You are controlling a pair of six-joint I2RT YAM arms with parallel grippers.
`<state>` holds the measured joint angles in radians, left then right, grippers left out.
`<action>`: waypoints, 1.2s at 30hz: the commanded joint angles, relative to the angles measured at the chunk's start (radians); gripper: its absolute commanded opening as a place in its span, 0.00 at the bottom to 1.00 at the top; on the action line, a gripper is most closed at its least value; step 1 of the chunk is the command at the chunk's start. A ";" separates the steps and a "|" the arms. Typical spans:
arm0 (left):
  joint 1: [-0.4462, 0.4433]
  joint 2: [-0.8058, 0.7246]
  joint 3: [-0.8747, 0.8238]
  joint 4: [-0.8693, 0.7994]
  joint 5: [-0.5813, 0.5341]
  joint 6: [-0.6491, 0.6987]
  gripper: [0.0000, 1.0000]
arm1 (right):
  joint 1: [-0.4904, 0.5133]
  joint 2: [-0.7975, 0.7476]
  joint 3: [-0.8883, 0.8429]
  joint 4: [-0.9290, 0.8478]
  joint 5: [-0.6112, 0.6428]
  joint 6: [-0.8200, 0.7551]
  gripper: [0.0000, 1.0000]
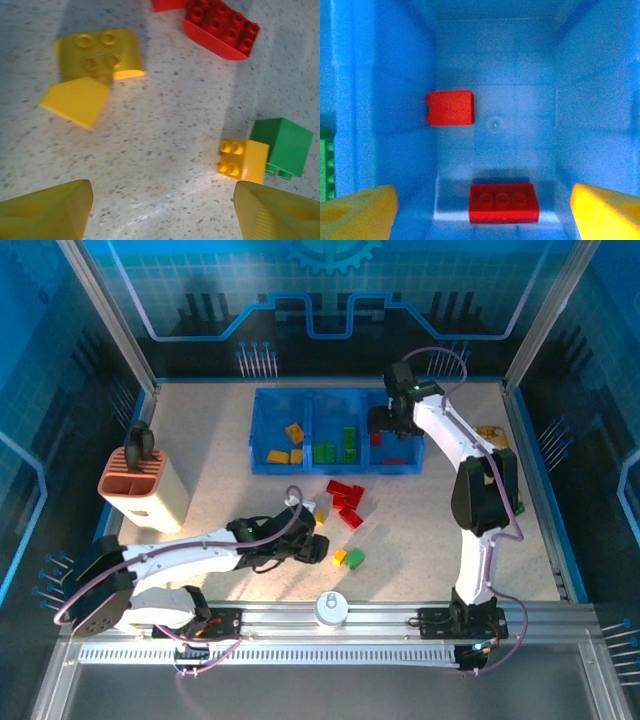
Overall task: Sort the legos into containers by color
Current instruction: Pick up the lego from the center of the table.
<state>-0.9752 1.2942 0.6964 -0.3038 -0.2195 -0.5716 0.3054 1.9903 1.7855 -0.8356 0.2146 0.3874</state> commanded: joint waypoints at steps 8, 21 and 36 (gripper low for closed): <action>-0.039 0.142 0.088 0.065 0.019 0.003 0.75 | 0.168 -0.423 -0.463 0.192 -0.051 -0.009 0.87; 0.185 0.056 0.166 0.031 0.077 0.015 0.74 | 0.410 -0.366 -0.806 0.396 -0.099 0.107 0.84; 0.215 -0.102 0.102 -0.011 0.034 0.013 0.74 | 0.461 -0.376 -0.776 0.352 -0.093 0.127 0.23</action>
<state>-0.7708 1.2125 0.8150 -0.2821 -0.1642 -0.5755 0.7403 1.7134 0.9958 -0.4515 0.1558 0.5053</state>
